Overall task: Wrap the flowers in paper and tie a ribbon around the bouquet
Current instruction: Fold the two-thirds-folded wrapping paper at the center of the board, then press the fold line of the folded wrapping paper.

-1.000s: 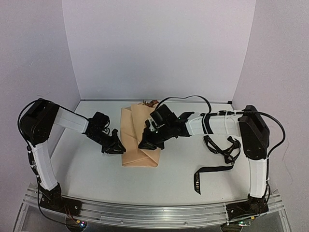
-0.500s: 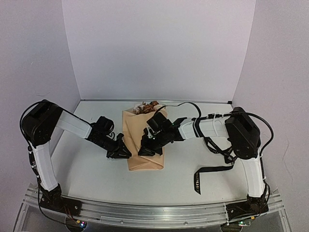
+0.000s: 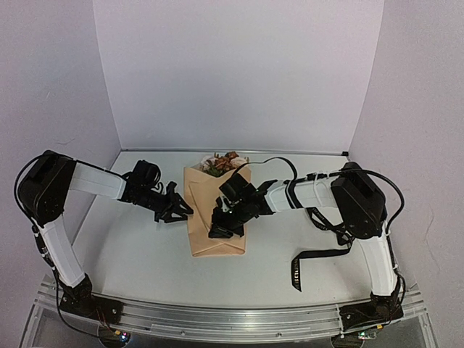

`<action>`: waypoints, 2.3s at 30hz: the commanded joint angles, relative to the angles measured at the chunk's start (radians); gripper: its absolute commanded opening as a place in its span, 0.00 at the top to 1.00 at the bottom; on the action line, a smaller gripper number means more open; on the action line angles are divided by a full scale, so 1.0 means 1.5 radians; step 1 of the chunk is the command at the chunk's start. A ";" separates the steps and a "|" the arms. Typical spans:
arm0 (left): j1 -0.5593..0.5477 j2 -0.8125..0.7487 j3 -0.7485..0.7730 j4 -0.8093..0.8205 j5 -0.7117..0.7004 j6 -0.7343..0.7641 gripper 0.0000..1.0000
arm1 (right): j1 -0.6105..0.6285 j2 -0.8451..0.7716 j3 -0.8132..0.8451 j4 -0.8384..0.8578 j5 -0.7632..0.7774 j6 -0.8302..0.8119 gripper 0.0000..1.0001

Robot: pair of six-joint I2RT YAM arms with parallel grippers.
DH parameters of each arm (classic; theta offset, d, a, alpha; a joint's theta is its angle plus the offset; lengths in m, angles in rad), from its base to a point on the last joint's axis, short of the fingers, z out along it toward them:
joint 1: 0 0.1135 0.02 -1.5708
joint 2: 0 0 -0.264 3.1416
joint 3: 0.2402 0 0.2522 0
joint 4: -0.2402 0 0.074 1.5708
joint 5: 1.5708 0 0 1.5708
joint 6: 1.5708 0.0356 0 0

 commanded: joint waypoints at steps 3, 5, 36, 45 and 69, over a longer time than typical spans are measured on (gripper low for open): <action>0.013 0.037 0.091 0.011 -0.012 0.016 0.61 | 0.000 0.014 0.028 0.005 0.007 0.003 1.00; 0.013 0.049 0.109 0.012 -0.009 0.018 0.58 | -0.001 0.015 0.031 0.005 0.006 0.003 1.00; 0.033 0.176 0.265 -0.065 -0.064 0.068 1.00 | -0.032 -0.064 -0.010 0.010 0.017 -0.013 0.65; 0.042 0.181 0.272 -0.077 -0.065 0.067 1.00 | -0.068 -0.093 -0.163 0.232 -0.049 0.058 0.58; 0.035 0.040 0.300 -0.169 -0.128 0.075 0.64 | -0.079 -0.043 -0.289 0.465 -0.069 0.205 0.62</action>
